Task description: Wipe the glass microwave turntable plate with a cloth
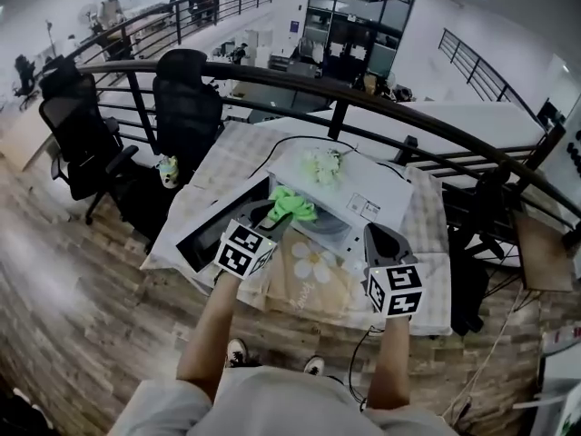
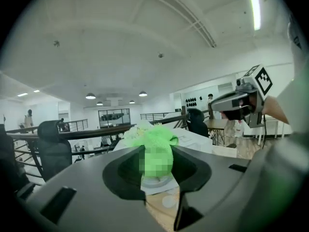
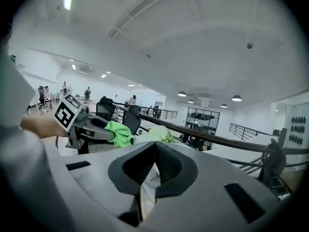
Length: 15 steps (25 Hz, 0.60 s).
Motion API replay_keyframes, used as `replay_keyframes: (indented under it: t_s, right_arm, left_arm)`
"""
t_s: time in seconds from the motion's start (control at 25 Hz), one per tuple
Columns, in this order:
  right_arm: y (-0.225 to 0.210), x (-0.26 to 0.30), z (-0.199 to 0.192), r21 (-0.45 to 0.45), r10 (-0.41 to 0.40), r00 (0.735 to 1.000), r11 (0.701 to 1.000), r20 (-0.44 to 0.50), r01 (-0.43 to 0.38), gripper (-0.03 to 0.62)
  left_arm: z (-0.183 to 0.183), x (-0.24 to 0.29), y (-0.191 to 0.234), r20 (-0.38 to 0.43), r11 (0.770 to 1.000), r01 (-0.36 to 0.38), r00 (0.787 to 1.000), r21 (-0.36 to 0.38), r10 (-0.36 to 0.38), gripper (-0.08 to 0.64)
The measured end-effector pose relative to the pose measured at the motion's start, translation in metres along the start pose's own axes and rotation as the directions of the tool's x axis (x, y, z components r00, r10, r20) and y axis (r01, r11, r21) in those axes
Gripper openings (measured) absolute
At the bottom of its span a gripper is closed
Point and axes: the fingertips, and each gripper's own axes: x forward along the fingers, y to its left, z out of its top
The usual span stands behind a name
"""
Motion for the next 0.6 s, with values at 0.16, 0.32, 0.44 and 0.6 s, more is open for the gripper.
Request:
replay_keyframes:
  t_s: [0.16,0.32,0.44,0.6]
  right_arm:
    - [0.006,-0.003,0.029,-0.043,0.037,0.998,0.998,0.051,-0.035,0.012]
    - [0.014,-0.005,0.052,-0.071,0.051,0.995,0.997,0.088,-0.045,0.012]
    - [0.016,-0.007,0.062,-0.083,0.058,0.992,0.995,0.112,-0.049,0.012]
    - [0.017,-0.008,0.070,-0.099,0.068,0.990,0.994,0.125,-0.056,0.012]
  left_arm:
    - [0.036,-0.031,0.005,0.083,0.999,-0.044,0.996,0.013,0.043,0.152]
    - [0.061,-0.055,0.011,0.129,0.996,-0.080,0.989,0.050,0.073,0.153]
    - [0.077,-0.065,0.010,0.157,0.992,-0.095,0.984,0.078,0.082,0.153]
    - [0.091,-0.076,0.008,0.177,0.988,-0.109,0.980,0.107,0.089,0.153]
